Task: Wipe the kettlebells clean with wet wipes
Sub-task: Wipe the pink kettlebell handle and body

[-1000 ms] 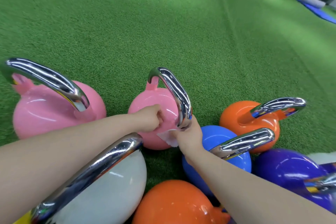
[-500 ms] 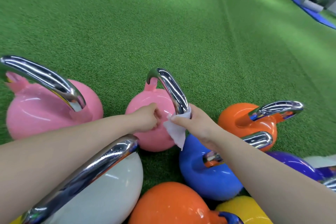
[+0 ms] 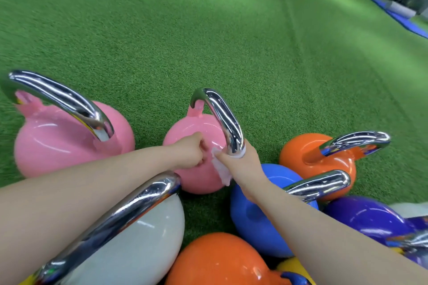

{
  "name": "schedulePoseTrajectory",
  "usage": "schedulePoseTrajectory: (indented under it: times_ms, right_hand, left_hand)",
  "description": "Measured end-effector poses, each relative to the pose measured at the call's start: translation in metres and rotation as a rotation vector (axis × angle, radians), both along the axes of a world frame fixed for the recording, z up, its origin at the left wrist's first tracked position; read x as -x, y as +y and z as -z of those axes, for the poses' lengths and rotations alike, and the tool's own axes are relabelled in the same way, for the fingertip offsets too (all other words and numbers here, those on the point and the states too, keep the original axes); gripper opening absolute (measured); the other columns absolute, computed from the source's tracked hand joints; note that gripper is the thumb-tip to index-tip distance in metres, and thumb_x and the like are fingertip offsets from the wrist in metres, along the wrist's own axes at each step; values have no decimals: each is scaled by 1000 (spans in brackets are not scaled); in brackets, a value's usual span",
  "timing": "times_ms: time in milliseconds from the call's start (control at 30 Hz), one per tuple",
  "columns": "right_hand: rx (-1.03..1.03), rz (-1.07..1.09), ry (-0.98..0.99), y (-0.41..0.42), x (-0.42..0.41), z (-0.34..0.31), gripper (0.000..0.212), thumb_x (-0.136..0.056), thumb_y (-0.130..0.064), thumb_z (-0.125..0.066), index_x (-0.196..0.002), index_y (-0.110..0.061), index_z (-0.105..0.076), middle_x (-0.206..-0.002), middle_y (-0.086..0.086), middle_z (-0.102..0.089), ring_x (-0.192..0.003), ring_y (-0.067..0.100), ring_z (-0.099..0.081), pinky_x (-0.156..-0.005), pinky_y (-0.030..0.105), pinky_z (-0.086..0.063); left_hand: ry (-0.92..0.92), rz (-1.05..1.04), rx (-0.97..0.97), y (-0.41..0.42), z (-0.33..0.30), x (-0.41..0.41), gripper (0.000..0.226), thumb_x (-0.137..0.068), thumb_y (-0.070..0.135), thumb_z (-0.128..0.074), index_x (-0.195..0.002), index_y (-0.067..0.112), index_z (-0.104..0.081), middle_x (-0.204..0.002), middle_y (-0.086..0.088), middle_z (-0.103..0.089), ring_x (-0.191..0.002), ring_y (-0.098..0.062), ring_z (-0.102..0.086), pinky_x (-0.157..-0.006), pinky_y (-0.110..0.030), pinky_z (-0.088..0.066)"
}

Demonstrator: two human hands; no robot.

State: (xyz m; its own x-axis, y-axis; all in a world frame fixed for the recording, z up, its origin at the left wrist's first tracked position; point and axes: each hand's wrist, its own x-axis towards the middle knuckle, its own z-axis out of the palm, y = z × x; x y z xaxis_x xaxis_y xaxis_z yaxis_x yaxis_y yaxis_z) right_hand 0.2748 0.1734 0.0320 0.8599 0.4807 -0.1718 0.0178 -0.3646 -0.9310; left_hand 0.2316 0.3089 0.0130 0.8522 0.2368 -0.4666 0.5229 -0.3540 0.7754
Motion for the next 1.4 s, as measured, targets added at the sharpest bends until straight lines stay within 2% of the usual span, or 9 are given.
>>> schedulePoseTrajectory:
  times_ms: [100, 267, 433, 567, 867, 1000, 1133, 1233, 1400]
  right_hand:
    - [33, -135, 16, 4, -6, -16, 26, -77, -9, -70, -87, -28, -56, -76, -8, -59, -73, 10, -54, -76, 31, -48]
    - [-30, -311, 414, 16, -29, -30, 33, -65, -29, -77, -83, -16, -53, -51, -7, -52, -48, 8, -49, -54, 23, -42]
    - [-45, -380, 866, 33, -45, -39, 74, -68, -79, -26, -86, -12, -52, -35, -2, -39, -31, 12, -37, -47, 18, -30]
    - [-89, -394, 947, 37, -46, -40, 91, -70, -85, 0, -86, -11, -49, -32, 1, -38, -27, 12, -37, -45, 15, -29]
    - [-91, 264, 511, 21, -17, -14, 61, -83, -72, -36, -79, -17, -60, -56, 2, -60, -58, 22, -56, -69, 38, -46]
    - [-216, 181, 572, 9, -10, -20, 66, -93, -62, -25, -114, -11, -62, -88, 10, -69, -83, 25, -66, -92, 40, -50]
    - [-405, -133, 739, -13, -7, -44, 51, -93, -39, -38, -121, 2, -54, -105, 22, -58, -87, 29, -56, -78, 38, -44]
    - [-285, -265, 493, -24, -4, -37, 39, -73, -11, -52, -111, -5, -57, -91, 15, -61, -79, 23, -56, -72, 32, -45]
    - [105, -60, -35, -4, 9, -23, 38, -89, -28, -60, -121, -10, -51, -98, 1, -63, -77, -4, -60, -78, 13, -48]
  left_hand:
    - [31, 37, -40, 0, -2, 1, 22, -86, -3, -44, -97, 15, -43, -103, -16, -62, -103, -31, -59, -94, -43, -47]
    - [50, 34, -83, -1, 1, 0, 22, -85, -1, -41, -92, 19, -42, -102, -12, -60, -104, -31, -57, -94, -41, -46]
    - [46, 15, -71, -1, 7, -2, 27, -87, 1, -41, -75, 25, -36, -96, -12, -56, -104, -35, -56, -95, -45, -44]
    - [50, 8, -58, -2, 7, -3, 28, -88, 1, -41, -76, 25, -36, -97, -12, -56, -105, -34, -56, -96, -45, -44]
    - [58, 40, -68, 0, 0, -1, 19, -88, 0, -41, -98, 16, -40, -107, -12, -55, -95, -25, -49, -88, -35, -42]
    - [62, 79, -103, 2, -1, 3, 18, -90, 2, -41, -100, 17, -40, -108, -11, -56, -96, -24, -50, -84, -34, -41]
    - [48, 84, -89, 2, -3, 5, 17, -91, 3, -41, -99, 18, -40, -113, -13, -59, -103, -27, -55, -91, -36, -43]
    - [46, 83, -83, 2, -4, 4, 18, -91, 3, -41, -98, 19, -40, -115, -13, -59, -110, -29, -55, -94, -37, -42]
    - [1, 105, -135, 2, -2, 4, 16, -90, 5, -45, -102, 15, -48, -113, -12, -61, -109, -28, -55, -93, -35, -43]
